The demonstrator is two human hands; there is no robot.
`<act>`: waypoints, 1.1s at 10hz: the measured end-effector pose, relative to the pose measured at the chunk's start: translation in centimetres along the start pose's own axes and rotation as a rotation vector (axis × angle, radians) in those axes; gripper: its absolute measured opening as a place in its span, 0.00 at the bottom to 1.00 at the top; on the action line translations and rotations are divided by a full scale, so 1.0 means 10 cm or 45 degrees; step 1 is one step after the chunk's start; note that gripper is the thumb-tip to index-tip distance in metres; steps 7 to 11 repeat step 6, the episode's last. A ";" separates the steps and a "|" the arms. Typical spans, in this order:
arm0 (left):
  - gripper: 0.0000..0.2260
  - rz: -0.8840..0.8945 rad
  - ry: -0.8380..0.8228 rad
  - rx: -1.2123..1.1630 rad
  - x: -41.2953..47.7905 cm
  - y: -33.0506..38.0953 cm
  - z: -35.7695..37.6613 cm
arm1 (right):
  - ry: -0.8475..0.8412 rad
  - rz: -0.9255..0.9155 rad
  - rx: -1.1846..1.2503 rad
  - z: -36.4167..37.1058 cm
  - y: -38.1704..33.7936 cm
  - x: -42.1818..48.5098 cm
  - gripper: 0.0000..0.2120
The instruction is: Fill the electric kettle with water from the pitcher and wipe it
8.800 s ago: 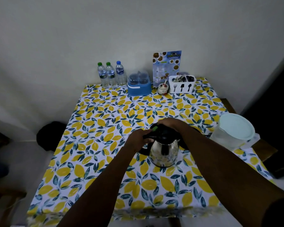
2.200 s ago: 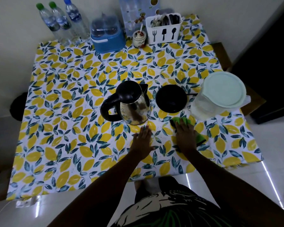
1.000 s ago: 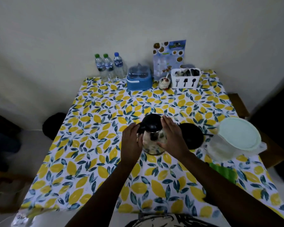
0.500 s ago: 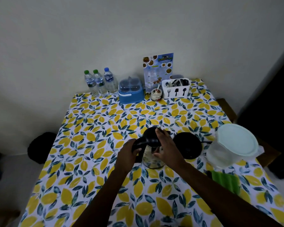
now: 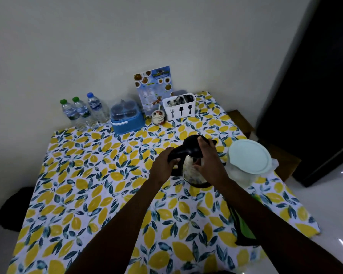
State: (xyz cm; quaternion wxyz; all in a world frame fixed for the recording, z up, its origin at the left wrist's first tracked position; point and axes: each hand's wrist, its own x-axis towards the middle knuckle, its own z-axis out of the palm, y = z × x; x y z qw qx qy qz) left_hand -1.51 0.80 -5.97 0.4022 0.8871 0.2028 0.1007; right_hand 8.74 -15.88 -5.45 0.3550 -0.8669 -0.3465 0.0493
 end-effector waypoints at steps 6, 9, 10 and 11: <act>0.24 0.074 0.063 0.267 0.14 0.19 0.05 | 0.106 -0.193 -0.356 0.02 0.09 0.13 0.39; 0.24 0.074 0.063 0.267 0.14 0.19 0.05 | 0.106 -0.193 -0.356 0.02 0.09 0.13 0.39; 0.24 0.074 0.063 0.267 0.14 0.19 0.05 | 0.106 -0.193 -0.356 0.02 0.09 0.13 0.39; 0.24 0.074 0.063 0.267 0.14 0.19 0.05 | 0.106 -0.193 -0.356 0.02 0.09 0.13 0.39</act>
